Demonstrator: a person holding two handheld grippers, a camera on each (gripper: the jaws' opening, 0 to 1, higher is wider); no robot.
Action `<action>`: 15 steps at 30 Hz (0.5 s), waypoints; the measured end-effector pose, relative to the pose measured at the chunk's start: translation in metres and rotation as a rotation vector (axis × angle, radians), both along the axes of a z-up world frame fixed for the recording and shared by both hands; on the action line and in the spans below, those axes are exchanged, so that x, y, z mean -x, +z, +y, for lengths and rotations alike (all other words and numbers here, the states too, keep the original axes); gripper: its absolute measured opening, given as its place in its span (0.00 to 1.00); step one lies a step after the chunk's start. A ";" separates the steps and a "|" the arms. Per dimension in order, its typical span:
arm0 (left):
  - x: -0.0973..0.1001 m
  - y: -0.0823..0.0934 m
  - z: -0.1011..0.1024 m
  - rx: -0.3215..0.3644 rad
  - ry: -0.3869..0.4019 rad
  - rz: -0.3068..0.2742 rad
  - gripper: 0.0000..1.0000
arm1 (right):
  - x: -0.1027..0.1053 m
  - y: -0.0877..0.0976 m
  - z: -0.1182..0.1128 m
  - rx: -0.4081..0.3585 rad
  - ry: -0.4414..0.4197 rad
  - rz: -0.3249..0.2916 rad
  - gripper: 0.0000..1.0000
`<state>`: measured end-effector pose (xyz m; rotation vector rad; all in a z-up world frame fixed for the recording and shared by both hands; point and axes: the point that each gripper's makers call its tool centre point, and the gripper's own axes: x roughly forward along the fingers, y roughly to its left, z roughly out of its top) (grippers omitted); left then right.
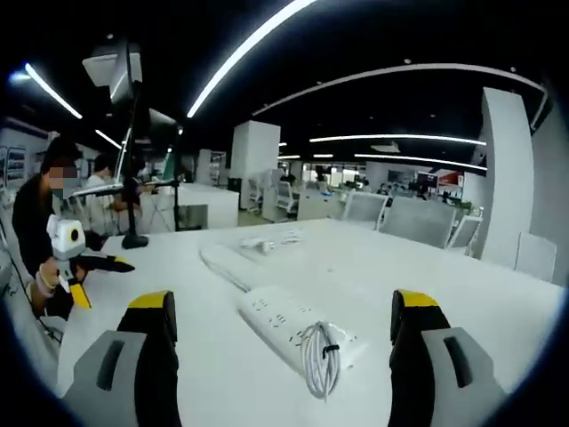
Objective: Straighten the power strip on the desk, plug the charger into it
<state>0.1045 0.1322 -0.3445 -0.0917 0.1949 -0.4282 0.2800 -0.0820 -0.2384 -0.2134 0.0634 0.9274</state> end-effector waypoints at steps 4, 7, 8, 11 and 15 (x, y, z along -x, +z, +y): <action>0.000 0.001 0.001 0.002 0.002 -0.002 0.99 | 0.003 -0.006 -0.004 0.012 -0.017 -0.009 1.00; -0.001 0.001 0.001 0.003 0.001 -0.002 0.99 | 0.005 -0.005 -0.008 -0.008 -0.040 -0.037 1.00; -0.001 0.001 0.000 0.004 0.000 -0.004 0.99 | 0.006 -0.002 -0.009 -0.016 -0.045 -0.060 1.00; -0.001 0.002 0.000 0.002 -0.002 -0.005 0.99 | 0.004 0.005 -0.014 -0.053 -0.084 -0.101 1.00; -0.001 0.002 0.000 0.005 -0.001 -0.007 0.99 | 0.005 0.017 -0.019 -0.130 -0.116 -0.116 1.00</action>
